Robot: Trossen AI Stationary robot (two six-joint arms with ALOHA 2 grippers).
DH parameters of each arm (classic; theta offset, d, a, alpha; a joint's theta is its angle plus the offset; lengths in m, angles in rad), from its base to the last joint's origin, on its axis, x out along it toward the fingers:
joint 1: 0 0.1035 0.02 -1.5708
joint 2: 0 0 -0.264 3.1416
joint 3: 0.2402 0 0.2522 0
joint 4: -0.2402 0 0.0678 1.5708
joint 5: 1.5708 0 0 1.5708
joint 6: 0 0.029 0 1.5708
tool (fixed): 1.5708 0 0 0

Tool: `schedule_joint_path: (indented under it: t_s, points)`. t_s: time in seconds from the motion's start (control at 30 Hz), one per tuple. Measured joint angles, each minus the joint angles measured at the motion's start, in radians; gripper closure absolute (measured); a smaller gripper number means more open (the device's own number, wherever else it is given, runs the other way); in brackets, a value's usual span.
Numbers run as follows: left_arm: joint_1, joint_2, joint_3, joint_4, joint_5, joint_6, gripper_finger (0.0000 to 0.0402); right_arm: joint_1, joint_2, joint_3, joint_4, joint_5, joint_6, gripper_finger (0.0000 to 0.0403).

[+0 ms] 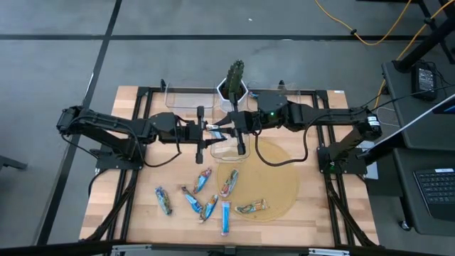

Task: Pick and place Granola Bars by type
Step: Put the yellow green granola bar into the left transparent bin

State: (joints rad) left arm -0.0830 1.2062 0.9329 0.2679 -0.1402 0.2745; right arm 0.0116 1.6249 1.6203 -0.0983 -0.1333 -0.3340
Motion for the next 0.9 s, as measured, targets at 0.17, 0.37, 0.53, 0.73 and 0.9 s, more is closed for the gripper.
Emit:
schedule_joint_path:
  t_s: [0.17, 0.37, 0.53, 0.73, 0.9]
  points:
    - [0.0, 0.0, 0.0, 0.001, 0.0, 0.001, 0.0368, 0.0, 0.0, 0.0, -0.001, 0.0, 0.0, 0.0368]
    - [0.0, 0.0, 0.0, -0.001, 0.0, 0.002, 0.0367, 0.002, -0.022, -0.001, -0.013, 0.027, -0.027, 0.0329]
    - [0.0, -0.005, 0.0, -0.006, 0.0, 0.002, 0.0376, 0.024, -0.067, -0.001, -0.086, 0.196, -0.067, 0.0292]
    - [0.0, -0.052, 0.0, -0.04, -0.001, 0.002, 0.0373, 0.073, -0.144, 0.0, -0.254, 0.363, -0.046, 0.0276]
    - [0.0, -0.108, -0.001, -0.115, -0.062, 0.005, 0.0379, 0.14, -0.187, 0.0, -0.433, 0.405, 0.077, 0.0275]
